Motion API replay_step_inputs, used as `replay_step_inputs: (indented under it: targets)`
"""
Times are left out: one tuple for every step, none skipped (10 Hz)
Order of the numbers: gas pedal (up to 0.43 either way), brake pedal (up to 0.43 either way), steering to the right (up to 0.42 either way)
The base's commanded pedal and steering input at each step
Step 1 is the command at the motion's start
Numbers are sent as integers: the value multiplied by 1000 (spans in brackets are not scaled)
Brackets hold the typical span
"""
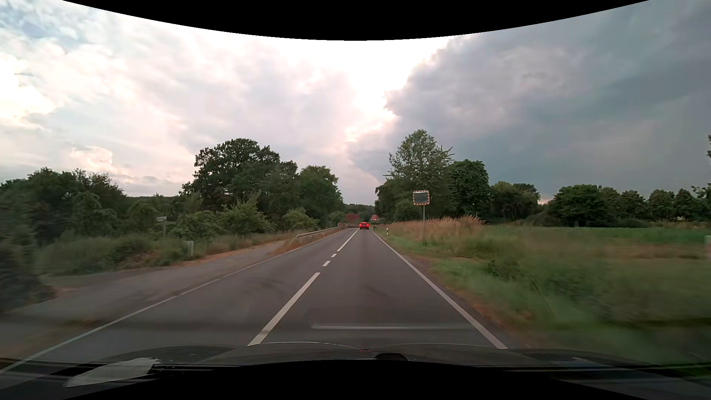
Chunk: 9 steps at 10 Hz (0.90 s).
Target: Follow the waypoints while adhering to traffic rules and regulations
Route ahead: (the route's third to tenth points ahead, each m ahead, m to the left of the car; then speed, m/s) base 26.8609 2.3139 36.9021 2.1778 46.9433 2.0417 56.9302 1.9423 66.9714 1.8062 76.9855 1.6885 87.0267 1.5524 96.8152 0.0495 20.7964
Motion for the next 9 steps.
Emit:
replay_step_inputs:
  targets:
    - [98,0,-1]
    - [98,0,-1]
    - [98,0,-1]
    - [110,0,-1]
    - [118,0,-1]
    - [130,0,-1]
    - [138,0,-1]
    - [138,0,-1]
    - [138,0,-1]
